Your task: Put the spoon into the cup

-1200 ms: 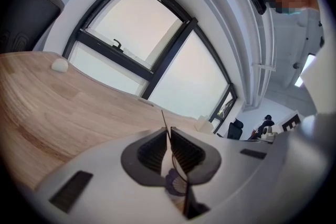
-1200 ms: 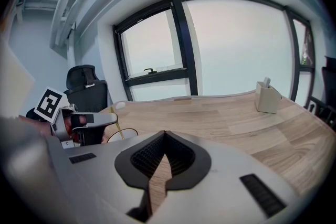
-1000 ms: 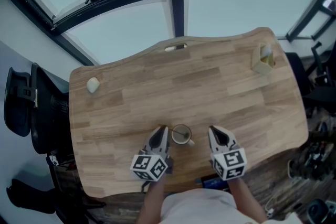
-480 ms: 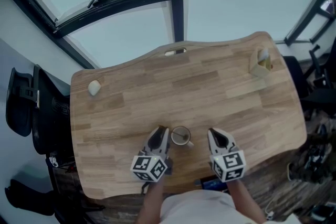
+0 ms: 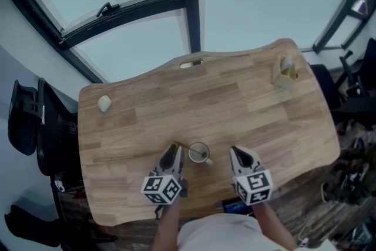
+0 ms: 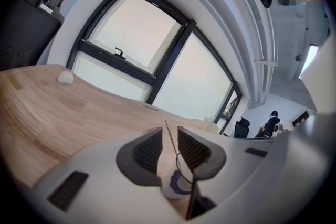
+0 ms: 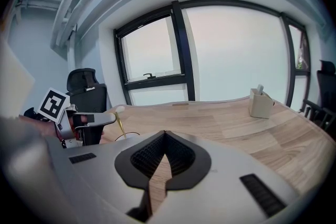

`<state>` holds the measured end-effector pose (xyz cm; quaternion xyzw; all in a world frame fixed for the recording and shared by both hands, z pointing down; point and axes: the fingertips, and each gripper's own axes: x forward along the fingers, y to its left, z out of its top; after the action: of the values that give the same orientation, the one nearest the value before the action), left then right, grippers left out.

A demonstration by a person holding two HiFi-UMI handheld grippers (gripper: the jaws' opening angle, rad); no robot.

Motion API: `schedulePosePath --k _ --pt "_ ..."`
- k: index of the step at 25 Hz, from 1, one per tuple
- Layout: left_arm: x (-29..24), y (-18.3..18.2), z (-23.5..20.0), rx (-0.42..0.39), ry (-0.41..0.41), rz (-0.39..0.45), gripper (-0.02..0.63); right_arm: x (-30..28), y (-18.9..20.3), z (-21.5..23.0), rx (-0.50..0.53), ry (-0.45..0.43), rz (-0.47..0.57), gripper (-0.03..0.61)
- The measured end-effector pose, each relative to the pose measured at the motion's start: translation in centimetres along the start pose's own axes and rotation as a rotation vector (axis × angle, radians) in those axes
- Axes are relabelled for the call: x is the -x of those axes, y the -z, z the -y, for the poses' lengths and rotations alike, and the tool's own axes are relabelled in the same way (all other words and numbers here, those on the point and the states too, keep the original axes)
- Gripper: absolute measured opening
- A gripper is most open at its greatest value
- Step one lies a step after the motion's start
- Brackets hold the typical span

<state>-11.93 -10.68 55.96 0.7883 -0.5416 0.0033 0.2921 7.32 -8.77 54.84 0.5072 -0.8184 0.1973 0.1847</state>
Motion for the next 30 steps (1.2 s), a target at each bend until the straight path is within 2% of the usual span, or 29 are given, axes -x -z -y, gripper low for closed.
schedulePosePath --k 6,10,13,18,30 --pt "1.4 -1.5 0.9 -0.011 0.029 0.043 0.081 0.5 -1.0 -1.1 0.015 -0.015 0.028 -0.003" --pt "3.1 -3.6 2.3 -0.063 0.038 0.113 0.002 1.2 -1.8 -1.9 0.039 -0.033 0.057 -0.003" --pt "3.8 -4.5 3.4 -0.09 0.057 0.131 0.002 1.9 -2.1 -2.4 0.054 -0.043 0.064 -0.003" --pt "4.7 -3.9 4.8 -0.13 0.066 0.103 0.002 2.9 -2.5 -3.1 0.07 -0.056 0.101 -0.003" --pt "6.5 -4.6 6.8 -0.153 0.059 0.141 0.001 5.3 -4.5 -3.5 0.134 -0.066 0.186 -0.003"
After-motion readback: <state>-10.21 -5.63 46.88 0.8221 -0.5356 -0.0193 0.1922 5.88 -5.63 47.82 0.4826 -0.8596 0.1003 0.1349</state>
